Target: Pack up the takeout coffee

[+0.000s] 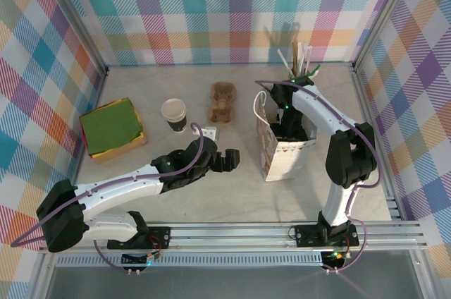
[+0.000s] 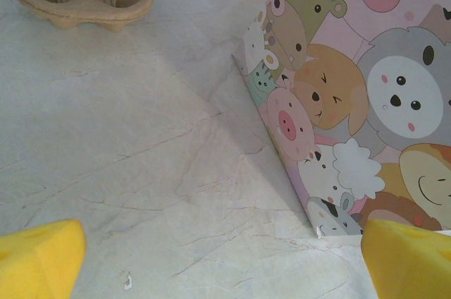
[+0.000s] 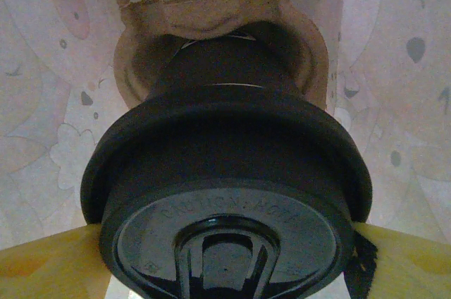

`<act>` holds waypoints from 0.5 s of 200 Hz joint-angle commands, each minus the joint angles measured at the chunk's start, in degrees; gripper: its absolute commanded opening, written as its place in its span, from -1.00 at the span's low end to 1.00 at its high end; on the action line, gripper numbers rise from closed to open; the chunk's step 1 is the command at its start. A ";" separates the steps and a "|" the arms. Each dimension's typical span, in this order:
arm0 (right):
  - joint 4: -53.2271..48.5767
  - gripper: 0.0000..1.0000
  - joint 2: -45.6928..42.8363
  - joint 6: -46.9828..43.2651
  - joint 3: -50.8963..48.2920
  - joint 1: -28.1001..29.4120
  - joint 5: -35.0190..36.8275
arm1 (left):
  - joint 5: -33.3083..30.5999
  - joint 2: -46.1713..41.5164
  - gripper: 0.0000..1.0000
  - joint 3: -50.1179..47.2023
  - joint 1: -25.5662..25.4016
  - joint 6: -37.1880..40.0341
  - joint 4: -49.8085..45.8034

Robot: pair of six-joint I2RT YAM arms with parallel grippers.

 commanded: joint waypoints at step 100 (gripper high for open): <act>-0.35 0.66 -2.38 0.57 -0.18 -0.11 -0.79 | 0.43 -0.21 0.99 1.23 0.54 -0.43 -0.08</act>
